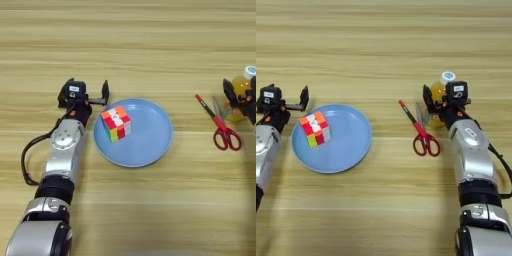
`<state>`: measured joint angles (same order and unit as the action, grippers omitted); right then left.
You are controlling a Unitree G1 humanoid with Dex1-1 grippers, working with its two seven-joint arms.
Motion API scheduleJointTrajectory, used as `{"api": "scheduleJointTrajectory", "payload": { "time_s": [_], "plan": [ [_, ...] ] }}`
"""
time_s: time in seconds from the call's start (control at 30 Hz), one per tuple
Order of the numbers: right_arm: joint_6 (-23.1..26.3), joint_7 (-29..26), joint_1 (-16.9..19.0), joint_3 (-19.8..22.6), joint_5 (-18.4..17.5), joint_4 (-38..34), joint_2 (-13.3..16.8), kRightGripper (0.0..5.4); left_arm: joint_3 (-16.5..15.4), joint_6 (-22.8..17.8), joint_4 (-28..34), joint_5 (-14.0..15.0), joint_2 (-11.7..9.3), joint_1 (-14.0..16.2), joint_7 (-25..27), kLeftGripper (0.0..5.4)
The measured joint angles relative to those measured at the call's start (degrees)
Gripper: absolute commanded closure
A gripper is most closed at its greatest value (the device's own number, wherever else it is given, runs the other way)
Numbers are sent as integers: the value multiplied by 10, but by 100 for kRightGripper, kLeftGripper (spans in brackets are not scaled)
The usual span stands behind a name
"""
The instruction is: Move the objects on the table
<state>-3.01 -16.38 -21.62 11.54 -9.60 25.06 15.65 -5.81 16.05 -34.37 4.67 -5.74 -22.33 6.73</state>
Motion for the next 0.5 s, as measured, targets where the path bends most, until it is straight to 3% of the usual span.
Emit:
{"api": "scheduleJointTrajectory", "payload": {
  "time_s": [0.5],
  "plan": [
    [30,22,26,-13,-9,-157,-16,188,0,0,0,0,0,0,0,0]
  ]
}}
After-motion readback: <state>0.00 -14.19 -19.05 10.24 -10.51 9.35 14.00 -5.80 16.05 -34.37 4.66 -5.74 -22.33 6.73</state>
